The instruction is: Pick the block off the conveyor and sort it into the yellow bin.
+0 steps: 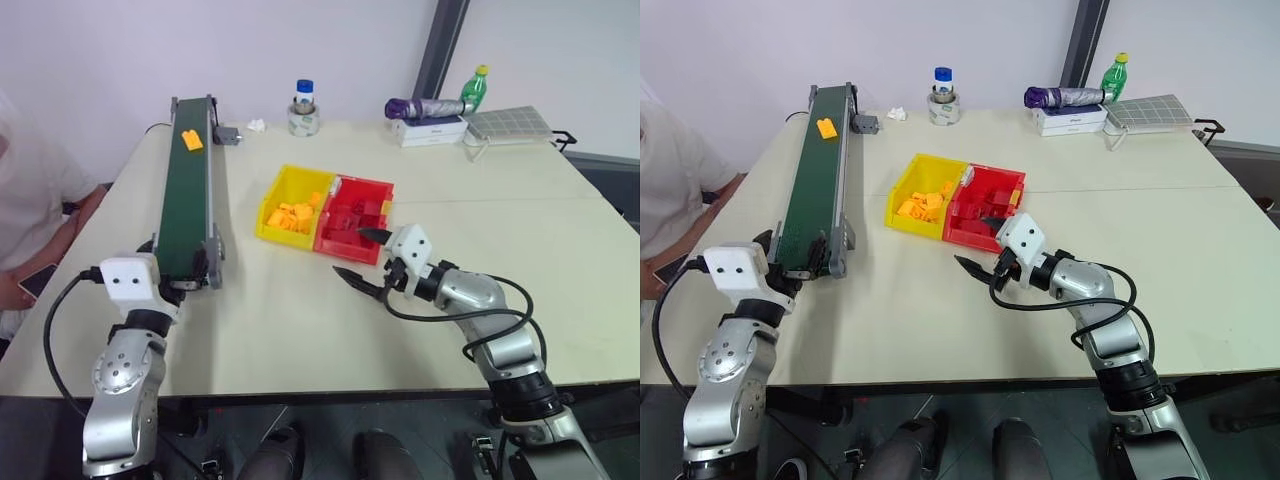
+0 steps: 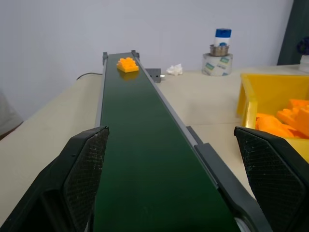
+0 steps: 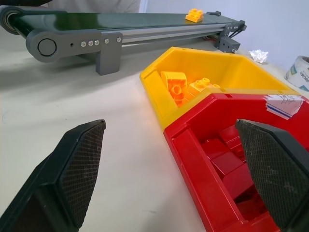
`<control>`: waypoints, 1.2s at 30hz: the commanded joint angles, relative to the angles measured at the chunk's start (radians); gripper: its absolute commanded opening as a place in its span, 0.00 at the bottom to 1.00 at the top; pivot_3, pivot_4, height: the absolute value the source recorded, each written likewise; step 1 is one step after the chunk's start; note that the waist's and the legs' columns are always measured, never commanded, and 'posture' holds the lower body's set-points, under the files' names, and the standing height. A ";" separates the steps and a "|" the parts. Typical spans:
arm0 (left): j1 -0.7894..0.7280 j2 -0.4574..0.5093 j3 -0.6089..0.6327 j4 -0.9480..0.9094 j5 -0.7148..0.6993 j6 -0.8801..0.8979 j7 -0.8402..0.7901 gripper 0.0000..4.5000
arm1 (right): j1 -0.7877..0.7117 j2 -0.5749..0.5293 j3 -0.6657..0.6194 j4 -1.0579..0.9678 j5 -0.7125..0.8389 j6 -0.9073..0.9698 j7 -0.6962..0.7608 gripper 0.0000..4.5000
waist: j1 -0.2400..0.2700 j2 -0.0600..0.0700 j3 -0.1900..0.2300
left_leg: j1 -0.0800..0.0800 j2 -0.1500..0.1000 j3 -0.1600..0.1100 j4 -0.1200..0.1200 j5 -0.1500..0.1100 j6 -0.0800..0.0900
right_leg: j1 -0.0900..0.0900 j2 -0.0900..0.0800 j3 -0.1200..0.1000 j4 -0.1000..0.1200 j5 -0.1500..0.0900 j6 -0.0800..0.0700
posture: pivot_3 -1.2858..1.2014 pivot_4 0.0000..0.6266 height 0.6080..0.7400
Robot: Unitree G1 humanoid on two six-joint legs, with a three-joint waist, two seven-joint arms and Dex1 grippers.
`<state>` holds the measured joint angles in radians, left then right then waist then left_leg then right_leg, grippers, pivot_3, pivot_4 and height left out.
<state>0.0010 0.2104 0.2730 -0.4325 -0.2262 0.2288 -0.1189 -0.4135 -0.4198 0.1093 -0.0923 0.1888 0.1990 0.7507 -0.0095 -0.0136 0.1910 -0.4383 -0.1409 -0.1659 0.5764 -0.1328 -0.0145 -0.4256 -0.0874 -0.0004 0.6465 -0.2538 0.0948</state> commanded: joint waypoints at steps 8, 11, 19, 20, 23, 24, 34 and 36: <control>-0.042 0.001 -0.011 -0.017 0.006 0.012 0.032 0.97 | -0.016 0.005 -0.005 -0.023 0.002 -0.019 -0.007 1.00 | 0.000 0.000 0.000 | 0.000 0.000 0.000 0.000 0.000 0.000 | 0.000 0.000 0.000 0.000 0.000 0.000 | 0.52 0.24 1.00; -0.050 0.003 -0.015 -0.013 0.008 0.020 0.035 0.97 | -0.013 0.007 -0.005 -0.024 0.002 -0.020 -0.008 1.00 | 0.000 0.000 0.000 | 0.000 0.000 0.000 0.000 0.000 0.000 | 0.000 0.000 0.000 0.000 0.000 0.000 | 0.52 0.24 1.00; -0.060 0.002 -0.019 -0.013 0.007 0.032 0.041 0.97 | -0.009 0.012 -0.006 -0.026 -0.002 -0.020 -0.010 1.00 | 0.000 0.000 0.000 | 0.000 0.000 0.000 0.000 0.000 0.000 | 0.000 0.000 0.000 0.000 0.000 0.000 | 0.52 0.24 1.00; -0.060 0.001 -0.019 -0.013 0.007 0.033 0.043 0.97 | -0.008 0.012 -0.006 -0.026 -0.002 -0.021 -0.010 1.00 | 0.000 0.000 0.000 | 0.000 0.000 0.000 0.000 0.000 0.000 | 0.000 0.000 0.000 0.000 0.000 0.000 | 0.52 0.24 1.00; -0.061 0.002 -0.019 -0.011 0.008 0.034 0.043 0.97 | -0.005 0.012 -0.005 -0.030 -0.001 -0.020 -0.011 1.00 | 0.000 0.000 0.000 | 0.000 0.000 0.000 0.000 0.000 0.000 | 0.000 0.000 0.000 0.000 0.000 0.000 | 0.52 0.24 1.00; -0.062 0.003 -0.019 -0.011 0.010 0.032 0.043 0.97 | -0.004 0.012 -0.004 -0.029 -0.002 -0.020 -0.011 1.00 | 0.000 0.000 0.000 | 0.000 0.000 0.000 0.000 0.000 0.000 | 0.000 0.000 0.000 0.000 0.000 0.000 | 0.52 0.24 1.00; -0.159 0.003 -0.026 0.015 0.020 0.122 0.092 0.97 | -0.006 0.015 -0.002 -0.030 -0.001 -0.020 -0.011 1.00 | 0.002 0.000 0.000 | 0.000 0.000 0.000 0.000 0.000 0.000 | 0.000 0.000 -0.001 0.000 0.000 0.000 | 0.52 0.24 1.00; -0.216 0.008 -0.029 0.037 0.047 0.179 0.134 0.97 | -0.008 0.014 -0.002 -0.029 -0.001 -0.020 -0.010 1.00 | 0.003 0.000 0.000 | 0.000 0.000 0.000 0.000 0.000 0.000 | 0.000 0.000 -0.001 0.000 0.000 0.001 | 0.52 0.24 1.00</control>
<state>-0.1844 0.2062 0.2472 -0.3857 -0.2051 0.3786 -0.0160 -0.4110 -0.4096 0.1130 -0.0924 0.1794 0.1985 0.7422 -0.0065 -0.0137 0.1910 -0.4383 -0.1410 -0.1662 0.5769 -0.1328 -0.0146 -0.4252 -0.0873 -0.0013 0.6467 -0.2544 0.0965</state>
